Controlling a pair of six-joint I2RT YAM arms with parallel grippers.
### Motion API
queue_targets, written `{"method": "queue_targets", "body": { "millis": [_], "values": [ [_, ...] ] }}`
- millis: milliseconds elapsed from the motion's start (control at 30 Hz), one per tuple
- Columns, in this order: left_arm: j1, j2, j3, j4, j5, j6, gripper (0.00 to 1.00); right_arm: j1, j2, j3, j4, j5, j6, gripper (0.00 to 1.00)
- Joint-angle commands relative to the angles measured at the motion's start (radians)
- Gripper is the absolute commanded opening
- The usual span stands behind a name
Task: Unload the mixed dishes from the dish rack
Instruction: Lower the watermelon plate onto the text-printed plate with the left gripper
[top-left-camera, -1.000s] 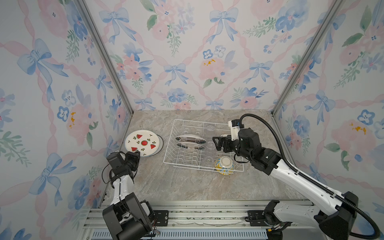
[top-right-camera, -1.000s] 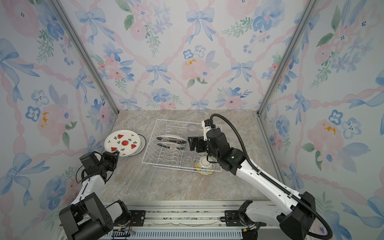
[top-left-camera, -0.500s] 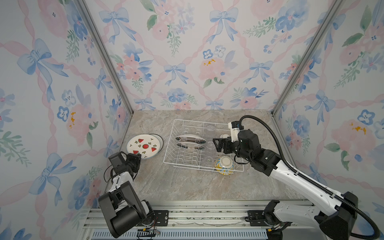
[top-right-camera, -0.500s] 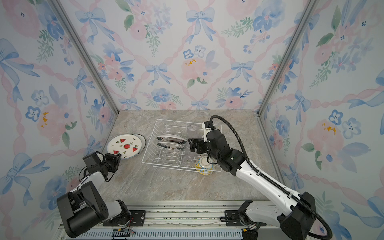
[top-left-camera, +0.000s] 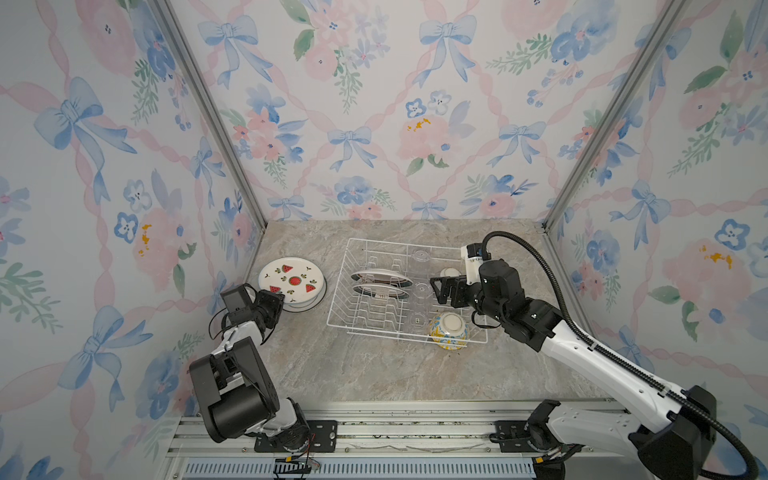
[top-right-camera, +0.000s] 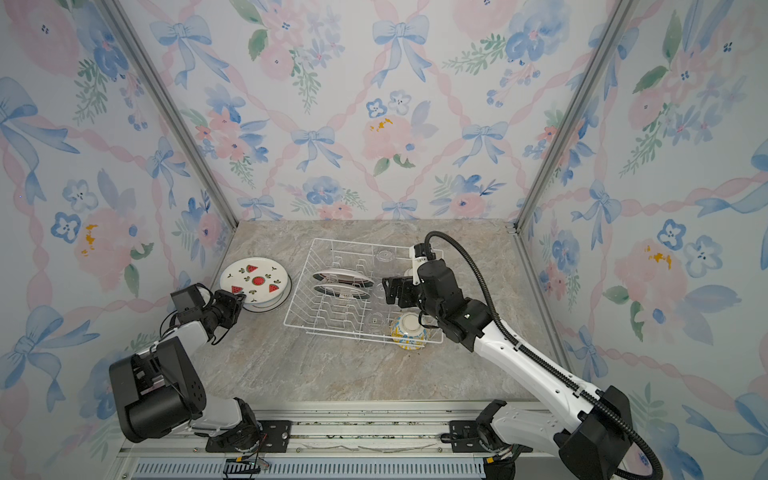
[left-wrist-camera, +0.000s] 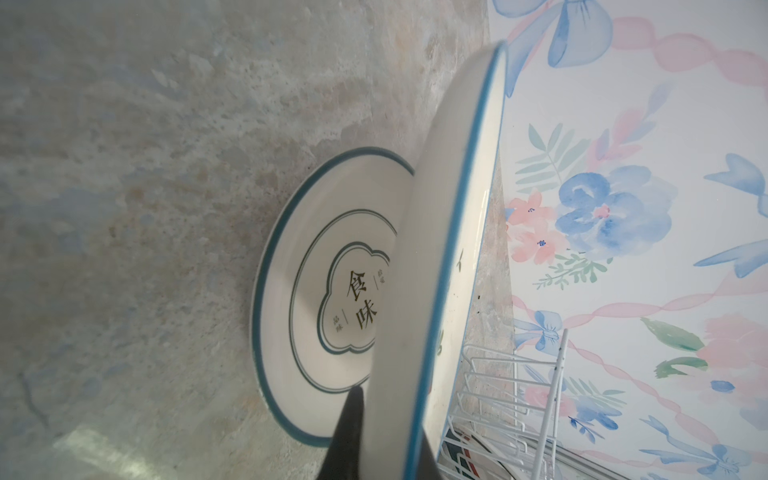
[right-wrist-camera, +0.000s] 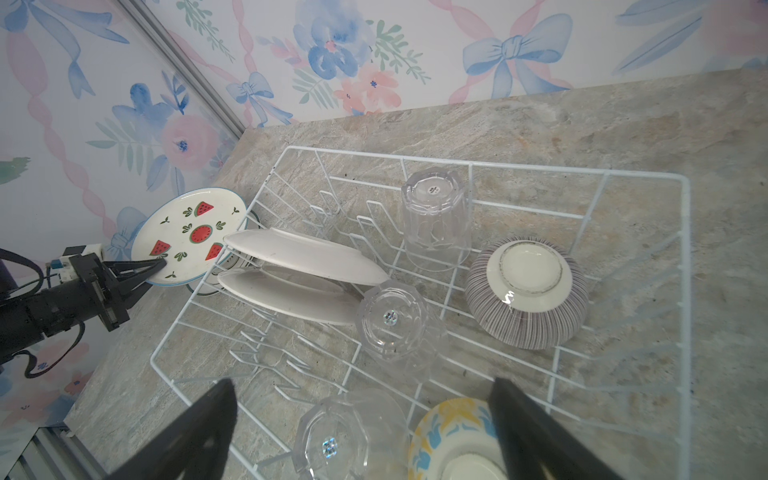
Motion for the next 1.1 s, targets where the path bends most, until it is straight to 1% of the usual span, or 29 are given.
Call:
{"method": "queue_targets", "body": {
  "millis": [0,300,333,467,700,933,967,1067],
  "values": [
    [-0.009,0.006,0.045,0.038,0.033,0.042,0.00,-0.013,-0.017,-0.018,0.020,-0.013,-0.006,0.97],
    [-0.022,0.050,0.065,0.001,0.033,0.065,0.00,-0.031,-0.013,-0.027,0.022,-0.027,0.002,0.96],
    [-0.022,0.054,0.066,0.001,0.036,0.065,0.02,-0.031,-0.012,-0.028,0.022,-0.028,0.003,0.97],
    [-0.027,0.059,0.070,-0.011,0.030,0.073,0.32,-0.035,-0.012,-0.031,0.021,-0.029,0.006,0.97],
    [-0.031,0.052,0.077,-0.054,0.017,0.100,0.72,-0.043,-0.028,-0.036,0.017,-0.028,0.008,0.97],
    [-0.040,0.029,0.078,-0.102,0.003,0.130,0.93,-0.046,-0.033,-0.039,0.017,-0.032,0.013,0.97],
    [-0.040,0.024,0.078,-0.107,0.001,0.134,0.98,-0.048,-0.034,-0.040,0.018,-0.033,0.013,0.97],
    [-0.041,0.009,0.078,-0.132,-0.001,0.146,0.98,-0.046,-0.035,-0.040,0.018,-0.034,0.014,0.97]
  ]
}}
